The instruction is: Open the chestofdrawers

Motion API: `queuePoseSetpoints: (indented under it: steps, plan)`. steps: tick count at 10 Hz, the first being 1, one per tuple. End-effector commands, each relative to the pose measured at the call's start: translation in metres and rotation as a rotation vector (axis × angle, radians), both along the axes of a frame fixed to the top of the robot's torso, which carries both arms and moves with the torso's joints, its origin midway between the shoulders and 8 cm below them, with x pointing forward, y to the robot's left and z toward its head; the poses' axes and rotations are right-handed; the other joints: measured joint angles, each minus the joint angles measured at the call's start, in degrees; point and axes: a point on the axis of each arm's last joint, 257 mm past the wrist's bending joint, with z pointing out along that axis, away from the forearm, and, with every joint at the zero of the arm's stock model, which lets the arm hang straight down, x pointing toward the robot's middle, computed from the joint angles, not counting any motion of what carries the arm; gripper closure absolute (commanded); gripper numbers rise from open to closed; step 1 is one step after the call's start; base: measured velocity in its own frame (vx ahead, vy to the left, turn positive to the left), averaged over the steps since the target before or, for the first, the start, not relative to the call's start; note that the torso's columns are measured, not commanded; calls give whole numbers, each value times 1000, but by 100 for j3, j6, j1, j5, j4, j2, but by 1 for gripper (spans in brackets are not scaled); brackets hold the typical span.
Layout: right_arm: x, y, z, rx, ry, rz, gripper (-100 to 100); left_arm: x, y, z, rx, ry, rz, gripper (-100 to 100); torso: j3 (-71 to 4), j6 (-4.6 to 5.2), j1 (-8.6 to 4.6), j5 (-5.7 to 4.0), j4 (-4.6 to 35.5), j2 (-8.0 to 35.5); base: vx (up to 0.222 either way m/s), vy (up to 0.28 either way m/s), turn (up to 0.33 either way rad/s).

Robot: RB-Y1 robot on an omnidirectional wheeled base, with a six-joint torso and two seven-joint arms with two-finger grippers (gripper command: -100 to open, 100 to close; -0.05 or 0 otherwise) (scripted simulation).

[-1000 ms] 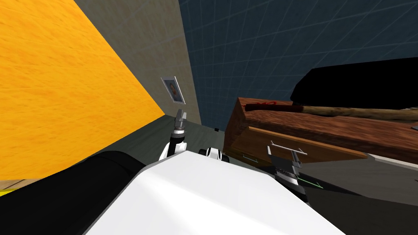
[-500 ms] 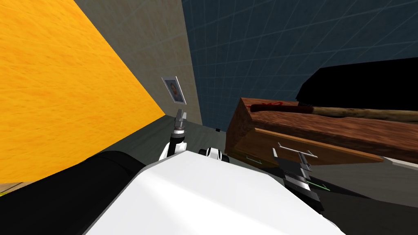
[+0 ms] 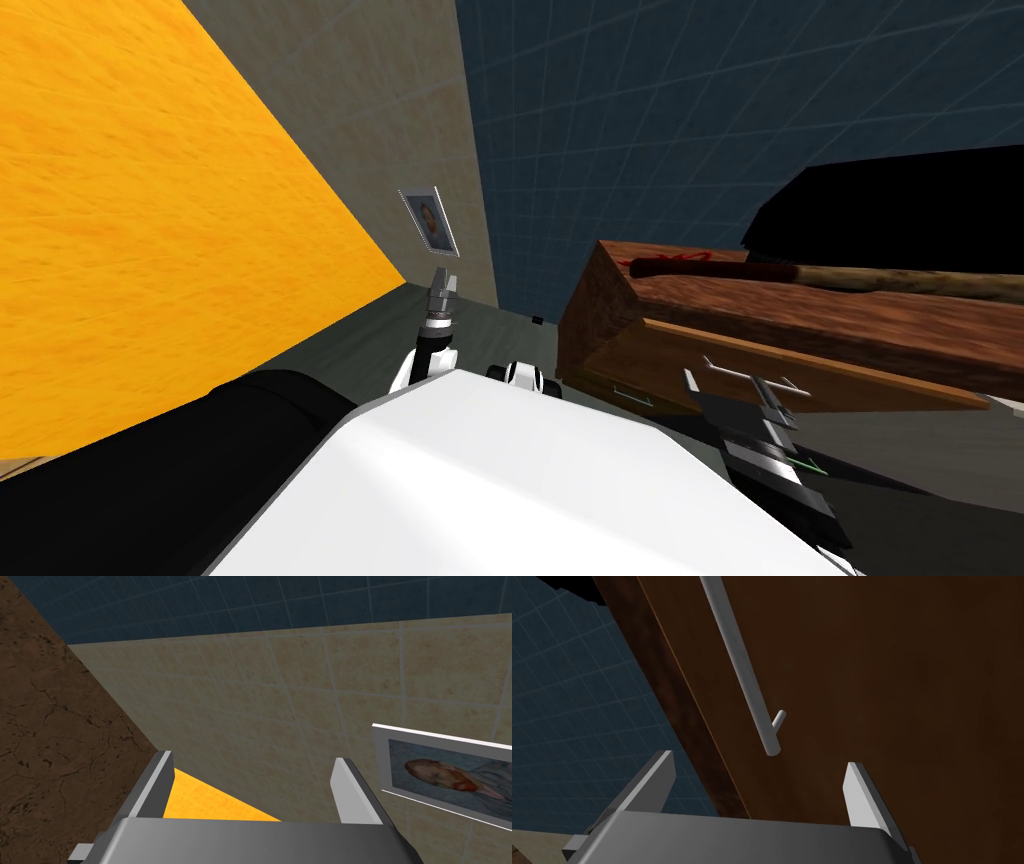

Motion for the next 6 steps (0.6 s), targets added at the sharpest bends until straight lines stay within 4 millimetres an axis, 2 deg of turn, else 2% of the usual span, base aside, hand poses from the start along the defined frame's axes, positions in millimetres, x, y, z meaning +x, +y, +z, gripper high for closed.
queuePoseSetpoints:
  steps: [1,2,3,4,6]
  plan:
    - [2,-13,12,-3,3,-8,-100,0,0,0,0,0,0,0,3,0,-13,-4,1,4,73,34,39]
    - [0,-7,7,-5,2,-4,-100,0,0,0,0,0,0,0,-7,-1,-6,-2,-2,-13,47,17,10]
    - [0,-8,8,-3,3,-5,100,0,0,0,0,0,0,0,-3,1,-1,-1,-2,-3,7,2,-1]
    - [-2,-7,10,-4,0,3,100,0,0,0,0,0,0,0,7,1,2,0,3,12,-87,28,-29]
    - [-4,-6,13,-5,-1,9,100,0,0,0,0,0,0,0,43,21,19,17,25,74,-179,42,-47]
